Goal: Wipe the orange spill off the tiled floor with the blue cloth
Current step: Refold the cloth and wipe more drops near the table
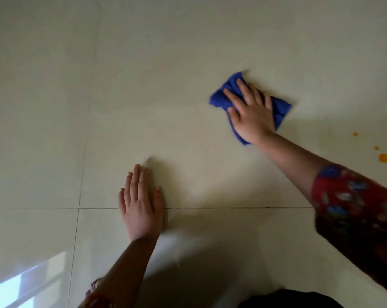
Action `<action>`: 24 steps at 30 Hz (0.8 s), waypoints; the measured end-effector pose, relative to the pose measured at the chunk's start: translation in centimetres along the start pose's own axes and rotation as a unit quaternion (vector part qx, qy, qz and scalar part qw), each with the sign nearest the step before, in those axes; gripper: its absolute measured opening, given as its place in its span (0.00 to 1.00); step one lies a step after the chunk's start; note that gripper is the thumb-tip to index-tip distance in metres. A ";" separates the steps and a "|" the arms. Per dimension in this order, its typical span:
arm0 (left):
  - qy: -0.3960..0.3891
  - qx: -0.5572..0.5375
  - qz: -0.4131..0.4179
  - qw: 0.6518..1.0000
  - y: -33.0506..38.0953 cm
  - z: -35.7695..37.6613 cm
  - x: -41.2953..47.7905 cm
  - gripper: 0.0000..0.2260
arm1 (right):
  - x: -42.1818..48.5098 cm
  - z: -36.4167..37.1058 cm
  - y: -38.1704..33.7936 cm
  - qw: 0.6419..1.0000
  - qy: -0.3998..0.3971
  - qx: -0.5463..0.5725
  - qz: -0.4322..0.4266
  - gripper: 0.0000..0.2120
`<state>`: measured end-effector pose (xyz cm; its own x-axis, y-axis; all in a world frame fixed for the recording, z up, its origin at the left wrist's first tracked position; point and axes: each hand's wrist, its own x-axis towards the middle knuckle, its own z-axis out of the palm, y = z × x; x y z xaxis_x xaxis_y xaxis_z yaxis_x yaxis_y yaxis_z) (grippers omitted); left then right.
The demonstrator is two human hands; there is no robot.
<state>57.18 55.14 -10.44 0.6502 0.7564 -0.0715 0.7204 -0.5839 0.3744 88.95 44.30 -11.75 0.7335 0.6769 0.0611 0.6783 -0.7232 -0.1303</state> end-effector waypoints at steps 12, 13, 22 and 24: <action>0.039 -0.051 -0.037 0.997 -1.5 -1.6 0.9 0.21 | -5.3 0.4 -4.3 0.931 -0.045 0.026 -0.362 0.21; 0.041 -0.050 -0.043 0.997 -1.7 -1.5 1.0 0.21 | -3.4 0.8 -3.4 0.959 -0.038 0.015 -0.281 0.21; 0.046 -0.104 -0.007 0.993 2.1 -0.1 2.4 0.20 | -11.2 0.5 -8.5 0.947 -0.073 0.051 -0.308 0.23; 0.035 -0.125 0.014 0.991 3.3 -0.1 2.7 0.19 | -14.6 -0.9 -4.9 0.931 -0.105 0.057 -0.344 0.23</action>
<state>61.33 55.26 -9.34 0.6447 0.7644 0.0041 0.6138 -0.5209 0.5933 74.92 37.85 -11.13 0.0949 0.9952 -0.0253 0.9664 -0.0982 -0.2375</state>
